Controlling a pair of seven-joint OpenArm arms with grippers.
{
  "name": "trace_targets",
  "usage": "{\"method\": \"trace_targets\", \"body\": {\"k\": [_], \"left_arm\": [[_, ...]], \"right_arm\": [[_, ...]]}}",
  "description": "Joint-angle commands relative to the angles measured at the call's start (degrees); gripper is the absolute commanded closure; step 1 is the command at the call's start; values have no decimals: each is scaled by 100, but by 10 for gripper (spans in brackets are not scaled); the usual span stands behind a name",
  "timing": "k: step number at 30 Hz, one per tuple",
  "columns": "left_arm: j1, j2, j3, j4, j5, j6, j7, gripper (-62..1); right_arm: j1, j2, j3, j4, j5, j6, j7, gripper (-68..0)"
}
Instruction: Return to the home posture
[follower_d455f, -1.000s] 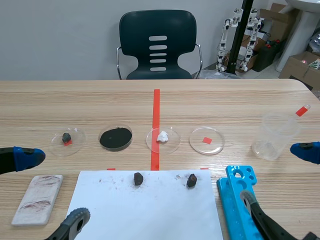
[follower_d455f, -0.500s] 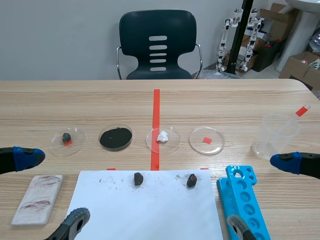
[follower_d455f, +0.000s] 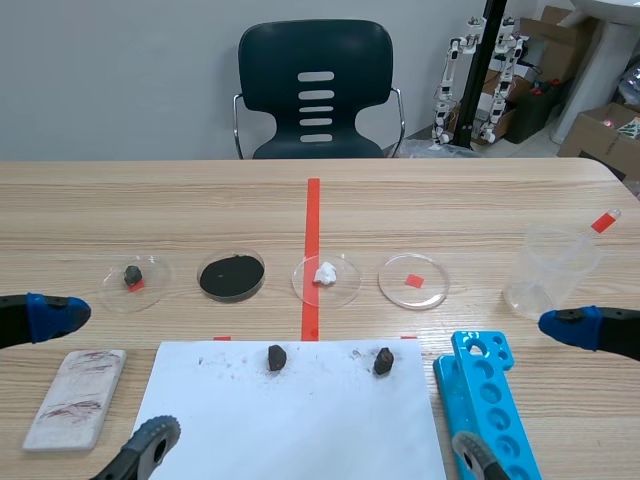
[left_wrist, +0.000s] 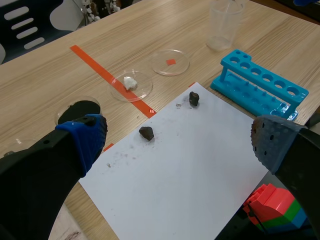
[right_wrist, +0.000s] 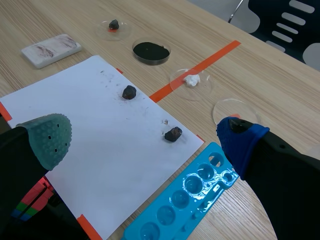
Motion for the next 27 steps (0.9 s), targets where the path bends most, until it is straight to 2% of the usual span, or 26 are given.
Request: {"method": "trace_targets", "body": {"k": [1,27], "left_arm": [[-17,11,-37,35,-39,13,-83,-605],[-17,11,-37,35,-39,13,-83,-605]], "right_arm": [[-11,-2,7,70,61,0,96,-606],[17,-2,7,70,63,-2,37,-606]]}}
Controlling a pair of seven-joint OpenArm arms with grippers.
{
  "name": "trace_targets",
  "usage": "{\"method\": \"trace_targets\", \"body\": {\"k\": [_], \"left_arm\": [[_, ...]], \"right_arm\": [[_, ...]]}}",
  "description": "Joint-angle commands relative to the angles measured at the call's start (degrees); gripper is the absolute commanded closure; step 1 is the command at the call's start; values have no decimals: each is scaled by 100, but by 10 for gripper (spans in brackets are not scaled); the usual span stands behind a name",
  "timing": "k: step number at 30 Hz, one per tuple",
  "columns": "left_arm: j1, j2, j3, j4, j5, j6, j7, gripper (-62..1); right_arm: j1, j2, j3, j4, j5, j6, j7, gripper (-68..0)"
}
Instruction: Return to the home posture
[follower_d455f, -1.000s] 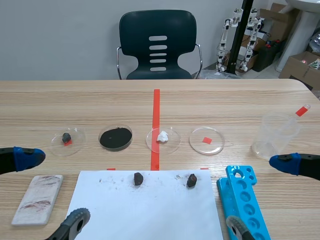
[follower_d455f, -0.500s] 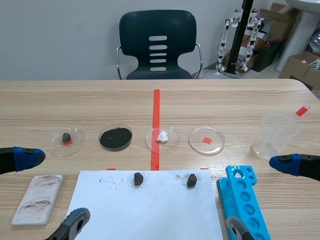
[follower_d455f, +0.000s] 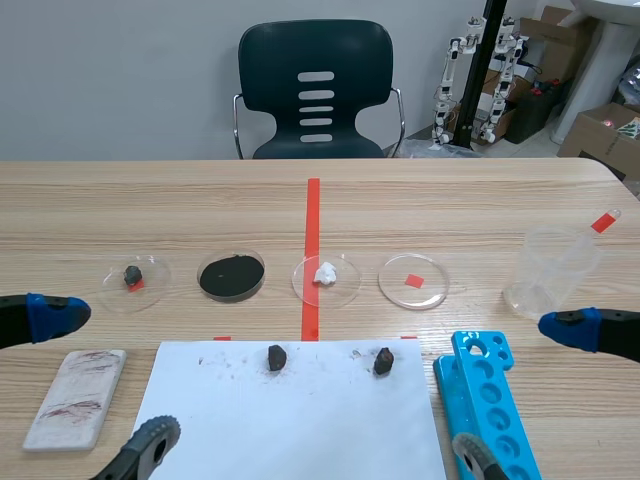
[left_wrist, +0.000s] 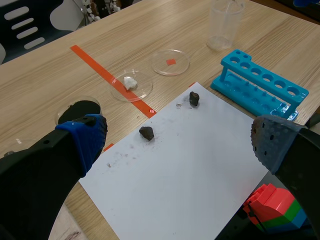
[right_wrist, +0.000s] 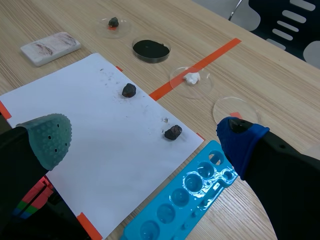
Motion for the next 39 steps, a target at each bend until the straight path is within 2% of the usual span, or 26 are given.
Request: {"method": "trace_targets", "body": {"k": [1,12,39], "left_arm": [[-17,11,-37,35,-39,13,-83,-605],[-17,11,-37,35,-39,13,-83,-605],[-17,11,-37,35,-39,13,-85,-605]], "right_arm": [[15,-2,7,70,63,0,87,-606],[15,-2,7,68,63,-2,-63,-606],[15,-2,7,68,63,-2,-63,-606]]}}
